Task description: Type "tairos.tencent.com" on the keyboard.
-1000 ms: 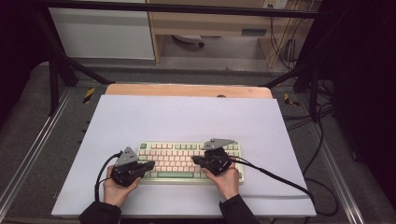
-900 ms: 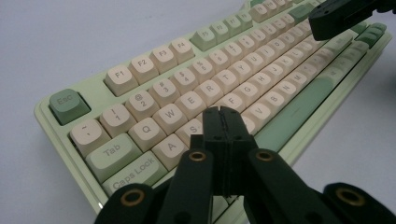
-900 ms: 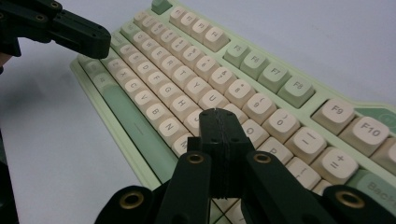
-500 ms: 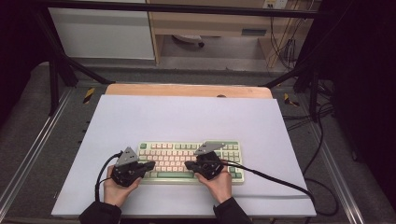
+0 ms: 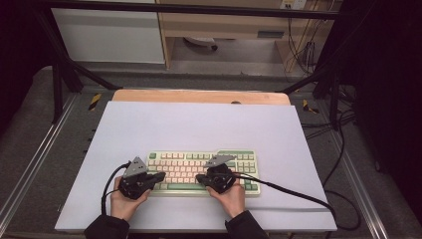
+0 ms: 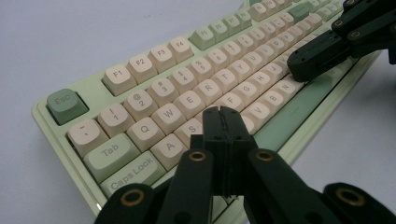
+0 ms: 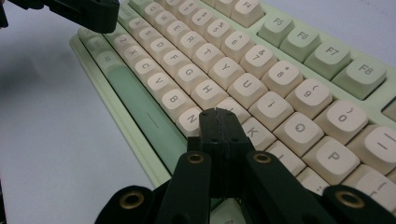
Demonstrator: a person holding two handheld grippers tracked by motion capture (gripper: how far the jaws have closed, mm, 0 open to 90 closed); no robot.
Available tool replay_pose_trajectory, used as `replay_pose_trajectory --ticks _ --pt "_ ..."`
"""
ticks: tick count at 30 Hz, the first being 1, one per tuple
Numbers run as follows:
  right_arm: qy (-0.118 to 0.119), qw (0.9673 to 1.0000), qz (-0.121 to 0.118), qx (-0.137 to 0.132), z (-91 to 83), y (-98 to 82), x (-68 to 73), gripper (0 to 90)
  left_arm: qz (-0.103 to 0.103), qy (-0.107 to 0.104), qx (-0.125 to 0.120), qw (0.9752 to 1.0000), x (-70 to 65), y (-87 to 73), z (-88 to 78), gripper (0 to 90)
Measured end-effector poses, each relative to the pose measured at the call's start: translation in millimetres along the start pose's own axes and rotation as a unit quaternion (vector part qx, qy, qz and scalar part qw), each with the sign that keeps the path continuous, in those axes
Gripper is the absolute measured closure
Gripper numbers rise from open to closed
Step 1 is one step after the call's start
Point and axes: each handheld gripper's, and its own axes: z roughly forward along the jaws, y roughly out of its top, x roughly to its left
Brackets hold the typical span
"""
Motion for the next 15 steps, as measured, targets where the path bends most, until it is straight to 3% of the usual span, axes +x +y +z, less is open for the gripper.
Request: replay_pose_trajectory --ticks 15 --pt "-0.002 1.0 0.002 -0.001 -1.1 -0.2 0.7 90.0 0.001 -0.001 -0.001 1.0 -0.7 0.6 -0.2 90.0"
